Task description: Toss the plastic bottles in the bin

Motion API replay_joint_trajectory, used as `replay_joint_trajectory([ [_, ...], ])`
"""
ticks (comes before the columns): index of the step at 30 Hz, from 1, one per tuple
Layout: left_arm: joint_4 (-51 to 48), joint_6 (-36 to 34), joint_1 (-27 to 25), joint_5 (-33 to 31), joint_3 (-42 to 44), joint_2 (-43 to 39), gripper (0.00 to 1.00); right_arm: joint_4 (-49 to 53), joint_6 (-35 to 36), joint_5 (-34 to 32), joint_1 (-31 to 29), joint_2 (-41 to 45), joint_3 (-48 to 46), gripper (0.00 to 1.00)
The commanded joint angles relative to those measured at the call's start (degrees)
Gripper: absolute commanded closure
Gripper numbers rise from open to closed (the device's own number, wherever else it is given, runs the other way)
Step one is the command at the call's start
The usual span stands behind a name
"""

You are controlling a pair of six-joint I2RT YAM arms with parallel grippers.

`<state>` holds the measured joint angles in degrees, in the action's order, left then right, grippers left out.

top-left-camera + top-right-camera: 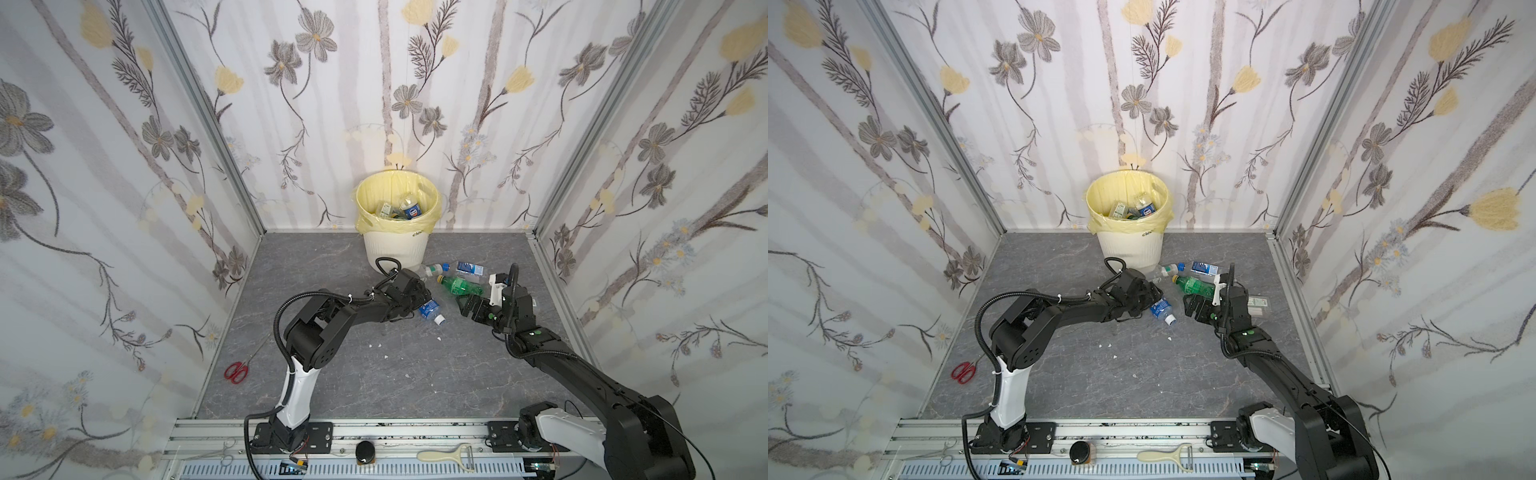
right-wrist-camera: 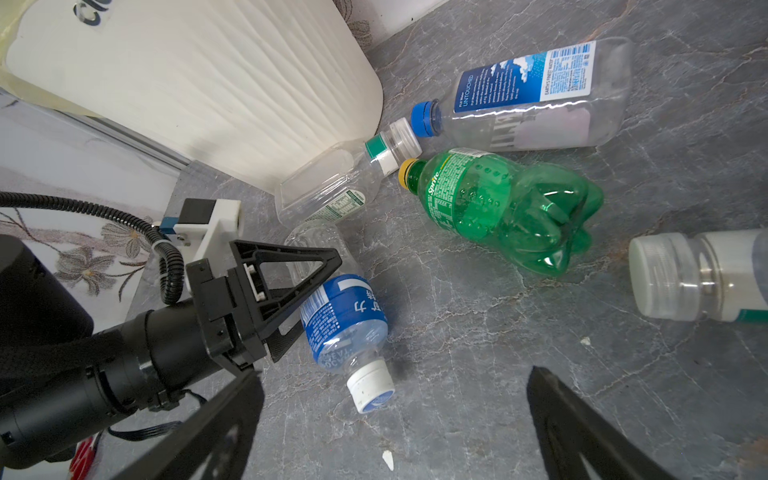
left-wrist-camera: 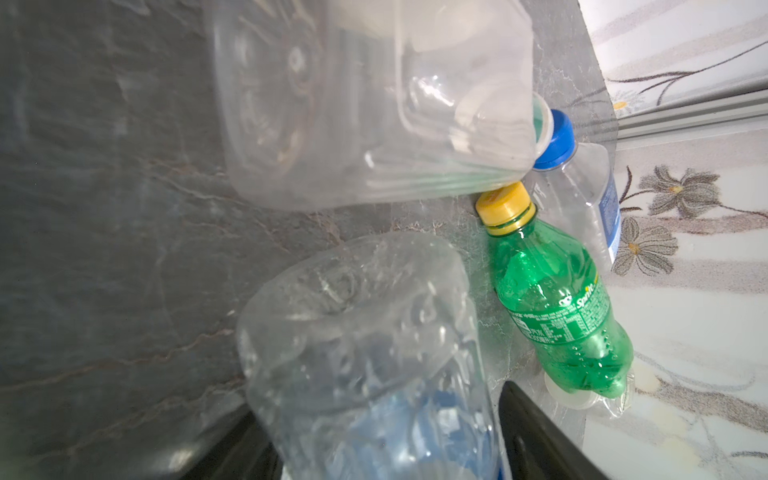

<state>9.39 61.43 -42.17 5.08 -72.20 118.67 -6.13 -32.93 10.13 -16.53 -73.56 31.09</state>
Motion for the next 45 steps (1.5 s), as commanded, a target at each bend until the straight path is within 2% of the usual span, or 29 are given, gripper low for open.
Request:
replay_joint_trajectory([
  [1,-1.61,-1.07,0.03,-0.84,-0.40,1.27,0.22,-3.40,-0.20,0.85,-0.03,-0.60,-0.21,0.00],
  [4,-1.49,-2.03,-0.15,-0.50,-0.56,1.57,0.25,-3.88,-0.17,1.14,-0.04,-0.95,-0.37,0.00],
  [8,-1.49,-3.44,-0.06,-0.66,1.10,0.28,0.34,-4.32,0.07,1.70,0.03,-1.50,-0.58,0.00],
  [14,-1.39,-6.05,-0.71,-1.06,4.46,-3.71,0.38,-5.70,0.09,2.58,0.01,-2.81,-0.94,0.00],
  [23,-1.23,-9.06,-1.44,-1.49,8.82,-11.08,0.39,-9.29,-0.85,7.30,-0.19,-2.95,-2.36,0.00],
  [31,-0.71,-10.45,-1.49,-1.44,6.23,-17.64,0.39,-12.93,-0.36,9.30,-3.37,0.30,-3.09,0.00],
  [38,3.96,-9.26,-1.42,0.43,5.54,-22.09,0.40,-15.13,1.34,9.21,-7.96,3.52,-1.45,0.00],
  [45,4.52,-7.73,-1.42,1.03,5.67,-25.15,0.40,-17.01,1.55,8.30,-9.11,5.20,-0.46,0.01],
])
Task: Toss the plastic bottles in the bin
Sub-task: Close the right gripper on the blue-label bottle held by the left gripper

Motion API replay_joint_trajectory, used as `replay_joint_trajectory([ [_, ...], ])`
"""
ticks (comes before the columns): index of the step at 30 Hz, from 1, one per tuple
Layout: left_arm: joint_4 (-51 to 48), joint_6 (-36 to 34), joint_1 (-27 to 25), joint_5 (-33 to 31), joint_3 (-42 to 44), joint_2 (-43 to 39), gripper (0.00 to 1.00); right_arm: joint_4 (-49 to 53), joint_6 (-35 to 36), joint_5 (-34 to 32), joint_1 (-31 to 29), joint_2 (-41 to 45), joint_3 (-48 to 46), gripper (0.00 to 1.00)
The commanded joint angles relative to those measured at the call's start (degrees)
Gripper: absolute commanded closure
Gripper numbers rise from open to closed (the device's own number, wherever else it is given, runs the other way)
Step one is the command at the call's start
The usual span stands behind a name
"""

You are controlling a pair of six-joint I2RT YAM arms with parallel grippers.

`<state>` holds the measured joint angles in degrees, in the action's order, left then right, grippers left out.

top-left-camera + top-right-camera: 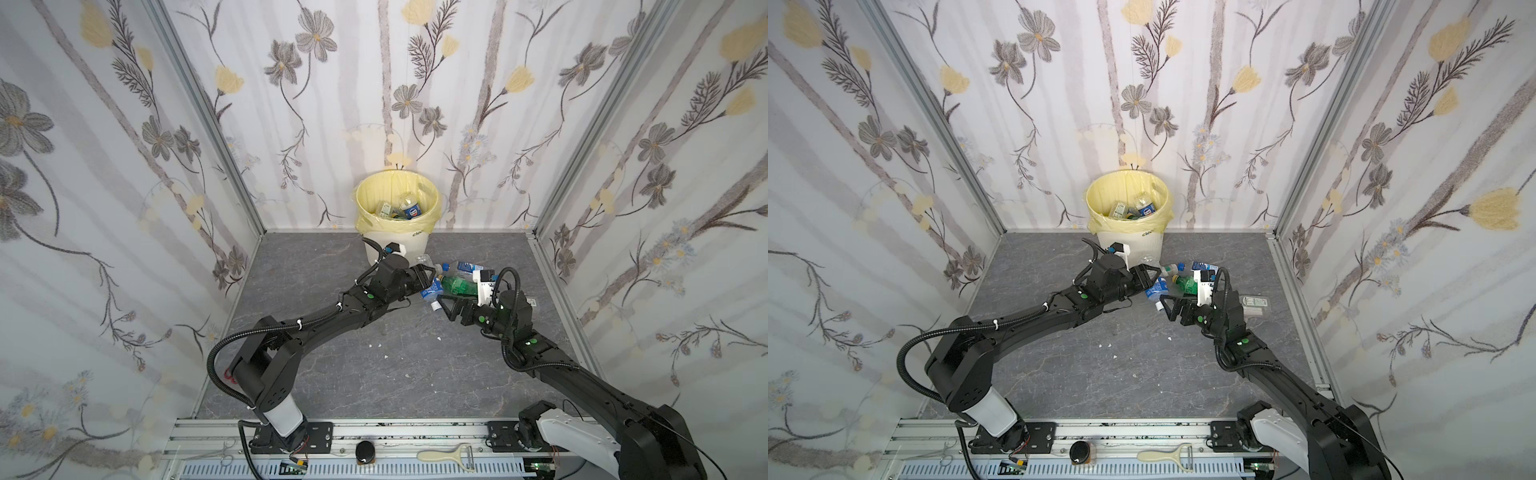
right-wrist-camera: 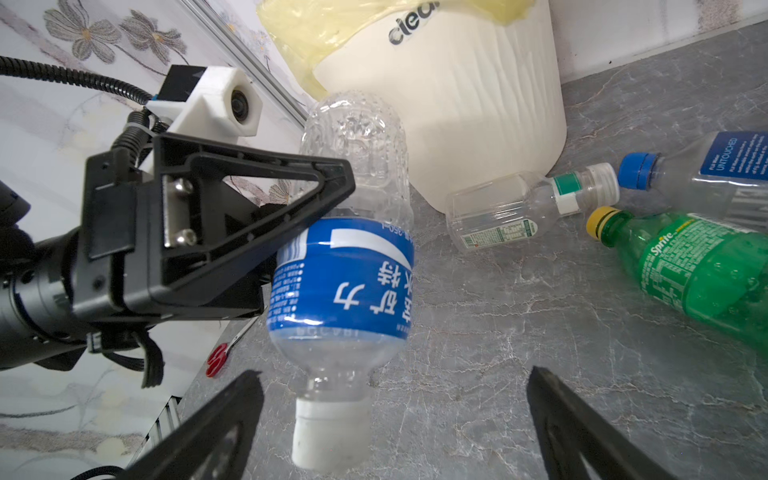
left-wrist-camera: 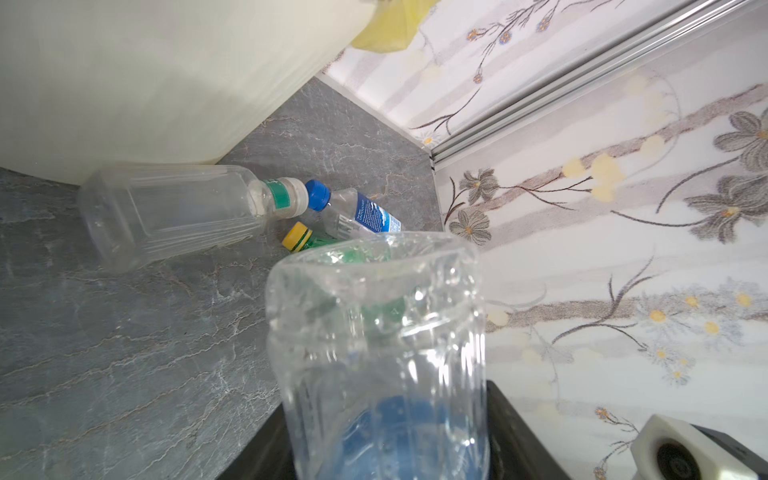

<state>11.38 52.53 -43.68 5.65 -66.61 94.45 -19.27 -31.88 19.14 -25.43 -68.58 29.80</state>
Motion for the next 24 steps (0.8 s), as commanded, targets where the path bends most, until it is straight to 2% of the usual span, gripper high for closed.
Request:
replay_joint_trajectory([
  [1,2.70,1.47,0.09,0.54,0.21,-1.32,0.40,-3.82,0.51,-0.77,-0.28,-0.02,1.25,0.02],
  [24,4.79,3.63,-1.14,1.16,-0.89,-2.08,0.40,-6.85,-0.70,-0.83,-3.21,-6.95,7.13,0.13],
])
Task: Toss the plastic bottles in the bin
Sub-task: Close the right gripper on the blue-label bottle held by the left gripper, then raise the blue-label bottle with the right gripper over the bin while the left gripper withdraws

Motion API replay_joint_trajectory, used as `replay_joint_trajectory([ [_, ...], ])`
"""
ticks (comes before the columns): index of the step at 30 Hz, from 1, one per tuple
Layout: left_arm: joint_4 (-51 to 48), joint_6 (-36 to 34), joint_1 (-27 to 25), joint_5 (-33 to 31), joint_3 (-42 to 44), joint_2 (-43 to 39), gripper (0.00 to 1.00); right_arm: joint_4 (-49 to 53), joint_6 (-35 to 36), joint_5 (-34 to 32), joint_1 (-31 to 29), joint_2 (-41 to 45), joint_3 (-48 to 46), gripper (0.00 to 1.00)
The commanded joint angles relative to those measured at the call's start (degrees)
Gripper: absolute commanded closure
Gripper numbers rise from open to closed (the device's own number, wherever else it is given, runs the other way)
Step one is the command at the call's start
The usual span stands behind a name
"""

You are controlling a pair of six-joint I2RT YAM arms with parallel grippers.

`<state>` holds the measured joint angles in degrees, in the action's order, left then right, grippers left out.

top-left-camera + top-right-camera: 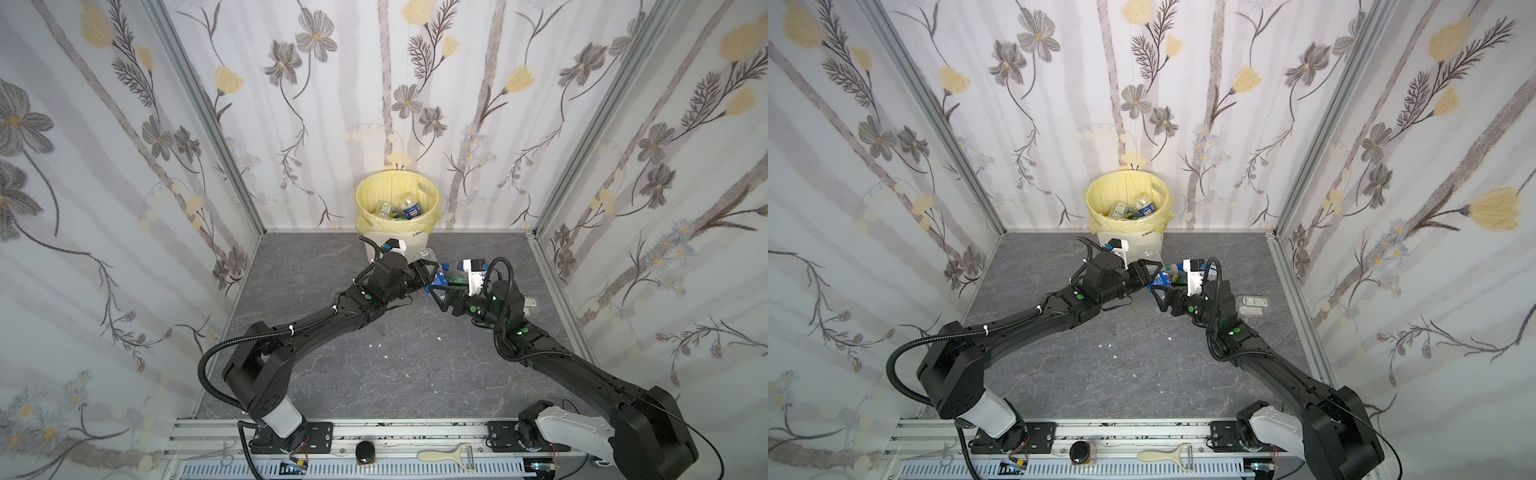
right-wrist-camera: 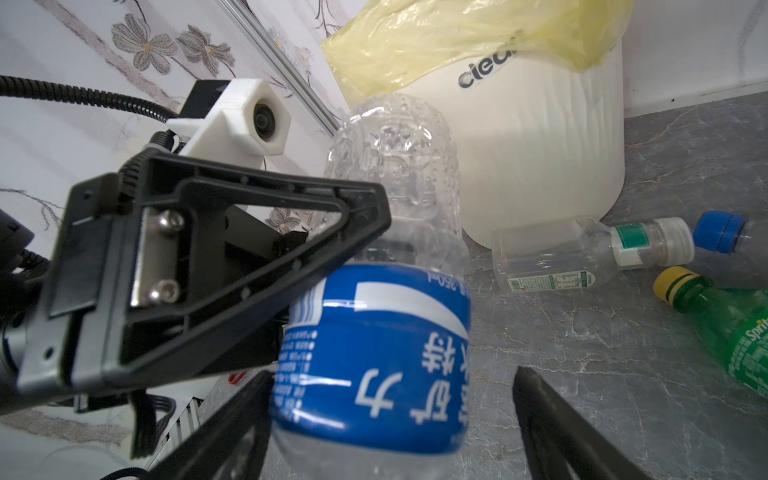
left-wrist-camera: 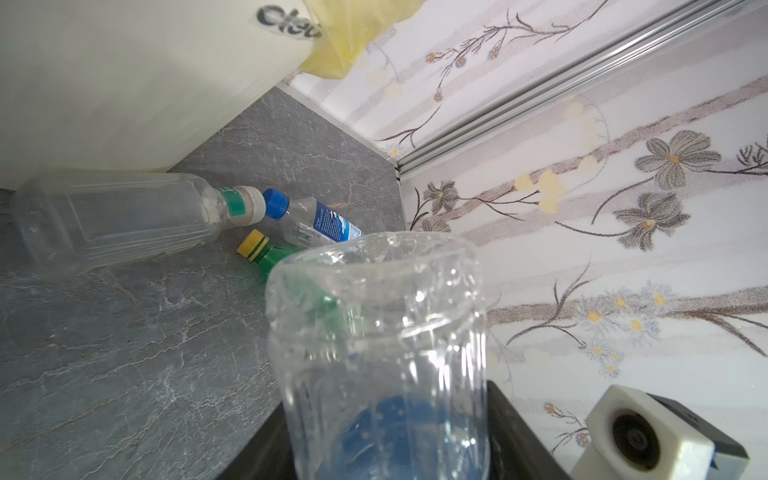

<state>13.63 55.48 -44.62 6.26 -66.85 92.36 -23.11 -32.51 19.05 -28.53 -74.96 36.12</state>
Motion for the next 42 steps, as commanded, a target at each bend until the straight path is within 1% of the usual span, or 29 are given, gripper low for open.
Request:
replay_joint_trajectory([
  [1,2.56,0.78,-0.20,0.62,-0.74,0.09,0.40,-3.18,-0.14,-0.72,-0.18,-0.71,0.93,0.13],
  [5,2.63,1.00,-0.46,1.13,-1.07,0.55,0.39,-3.78,-0.44,-0.74,-0.14,-1.41,1.41,0.19],
  [7,2.63,0.99,-0.46,0.96,-0.99,0.39,0.38,-3.87,-0.50,-0.43,-0.21,-1.68,1.59,0.24],
  [11,2.63,0.93,-0.41,0.92,-1.22,0.35,0.35,-3.78,-0.43,-0.54,-0.23,-1.60,1.60,0.30],
  [16,2.61,0.74,-0.28,0.35,-1.14,-0.12,0.28,-3.43,-0.50,-1.10,-0.28,-1.24,1.45,0.33],
  [19,2.63,0.57,0.12,0.24,-1.18,-0.61,0.21,-3.12,-0.62,-1.61,-0.22,-1.07,1.39,0.35],
  [21,2.56,0.38,0.49,0.09,-1.09,-1.25,0.14,-2.86,-0.62,-2.09,-0.23,-0.98,1.41,0.35],
  [23,2.47,0.03,1.00,-0.10,-0.96,-2.03,0.03,-2.73,-0.53,-2.41,-0.21,-1.02,1.69,0.36],
  [24,2.30,-0.24,1.32,-0.13,-0.88,-2.46,0.00,-2.49,-0.41,-2.60,-0.28,-1.07,2.00,0.36],
  [27,1.48,-0.96,2.61,-0.61,-0.72,-4.56,0.00,-1.36,0.10,-3.34,-0.22,-1.79,3.56,0.36],
  [30,0.18,-2.16,4.12,-1.30,-0.55,-7.47,0.00,0.54,1.16,-4.40,-0.21,-3.00,6.54,0.36],
  [34,-0.92,-4.05,5.75,-2.25,-0.72,-11.32,0.00,4.35,3.12,-6.99,-0.12,-5.44,14.14,0.36],
  [42,-1.59,-8.56,8.32,-2.80,-2.00,-16.66,0.00,13.60,7.41,-12.45,0.61,-10.60,33.94,0.36],
])
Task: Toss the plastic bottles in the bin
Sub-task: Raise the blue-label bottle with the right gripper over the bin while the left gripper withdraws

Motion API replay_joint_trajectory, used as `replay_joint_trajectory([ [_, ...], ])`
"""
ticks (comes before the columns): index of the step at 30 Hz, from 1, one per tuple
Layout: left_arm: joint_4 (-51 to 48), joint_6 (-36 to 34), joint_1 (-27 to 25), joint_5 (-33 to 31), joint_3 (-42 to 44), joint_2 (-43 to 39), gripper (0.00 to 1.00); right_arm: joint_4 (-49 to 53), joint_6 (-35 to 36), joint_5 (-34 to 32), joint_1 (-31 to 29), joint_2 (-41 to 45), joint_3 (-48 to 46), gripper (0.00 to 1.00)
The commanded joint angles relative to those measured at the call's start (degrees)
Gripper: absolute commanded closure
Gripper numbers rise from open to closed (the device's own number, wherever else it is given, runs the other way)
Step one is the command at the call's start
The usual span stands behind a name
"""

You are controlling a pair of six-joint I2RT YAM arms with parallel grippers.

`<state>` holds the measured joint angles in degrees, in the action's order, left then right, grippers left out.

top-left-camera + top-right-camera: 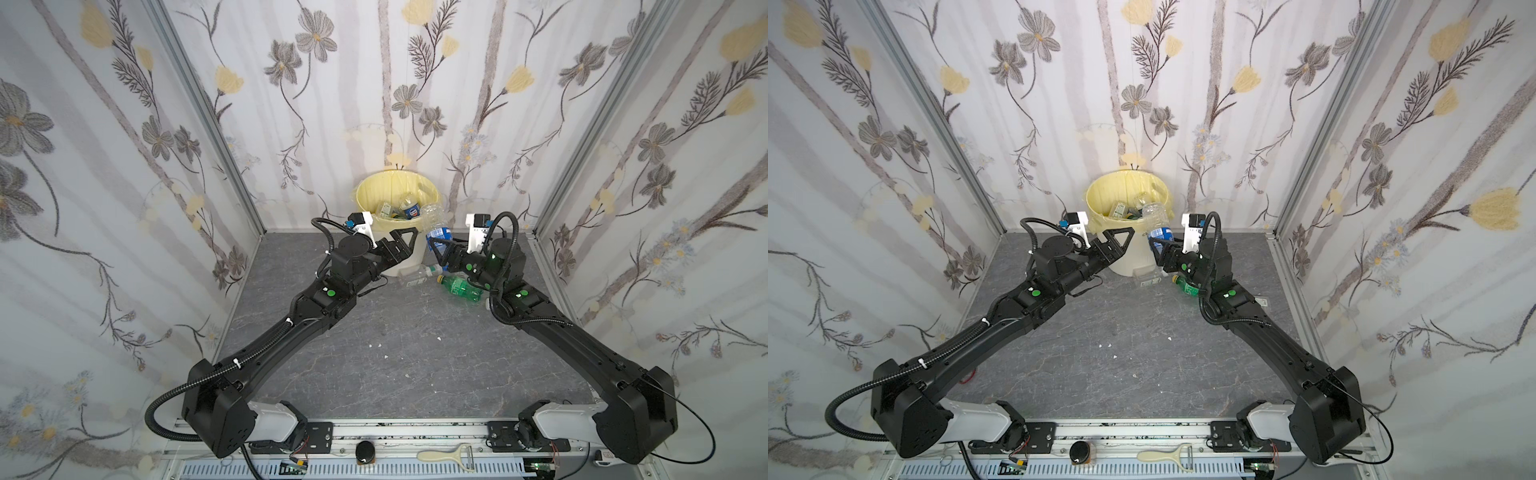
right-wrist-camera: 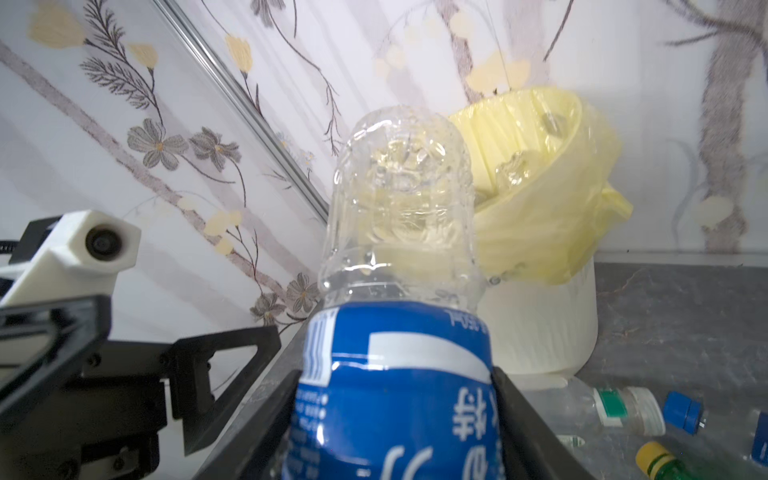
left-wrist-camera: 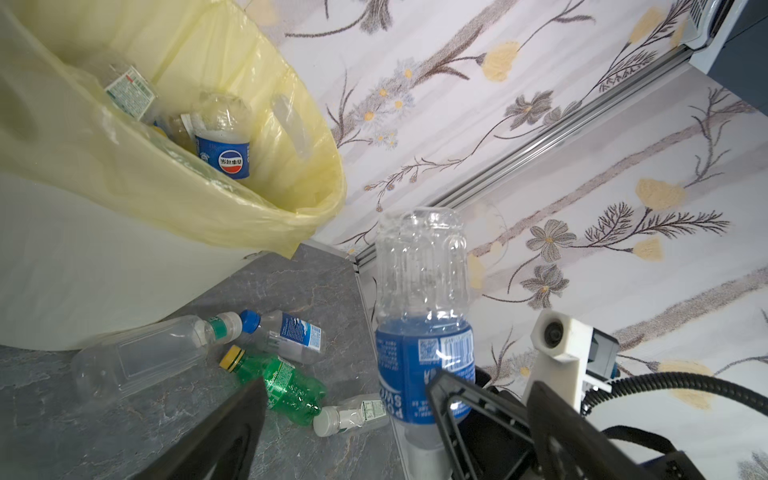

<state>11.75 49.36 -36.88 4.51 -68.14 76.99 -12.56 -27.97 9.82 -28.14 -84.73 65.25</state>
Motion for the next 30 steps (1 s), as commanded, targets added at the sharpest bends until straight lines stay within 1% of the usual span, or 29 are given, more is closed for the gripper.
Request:
replay_joint_trajectory([
  [1,0.29,-2.95,0.76,-1.26,-0.71,-1.89,0.00,3.92,3.51,-4.27,0.36,-1.01,7.23,0.36],
  [6,0.21,-5.67,1.38,-2.79,-0.15,-4.66,0.00,5.05,5.77,-8.08,2.43,-1.05,20.06,0.36],
  [9,0.21,-6.20,1.90,-3.10,0.54,-6.66,0.00,2.71,5.86,-10.65,3.57,-0.62,24.93,0.35],
  [14,-0.01,-6.91,2.80,-3.18,2.22,-8.27,0.00,-4.06,4.22,-13.43,5.78,-0.75,26.79,0.34],
  [21,-0.41,-7.97,4.54,-3.12,4.31,-10.32,0.00,-8.16,1.00,-15.96,7.88,-5.70,29.58,0.34],
  [22,-0.50,-8.05,4.80,-3.03,4.54,-10.44,0.00,-8.40,0.17,-15.61,7.86,-7.17,30.34,0.34],
  [25,-0.50,-8.05,5.50,-2.85,5.23,-10.54,0.00,-7.84,-3.55,-12.18,7.16,-16.27,35.37,0.34],
  [27,-0.50,-7.97,5.82,-2.89,5.62,-10.33,0.00,-3.82,-5.63,-8.08,5.54,-25.46,42.70,0.34],
  [28,-0.50,-7.97,5.92,-2.72,5.72,-10.18,0.00,-0.59,-5.67,-6.04,4.75,-30.08,47.79,0.30],
  [30,-0.50,-7.95,6.20,-2.09,6.03,-10.10,0.00,9.23,-5.87,-4.03,3.01,-39.79,60.32,0.16],
])
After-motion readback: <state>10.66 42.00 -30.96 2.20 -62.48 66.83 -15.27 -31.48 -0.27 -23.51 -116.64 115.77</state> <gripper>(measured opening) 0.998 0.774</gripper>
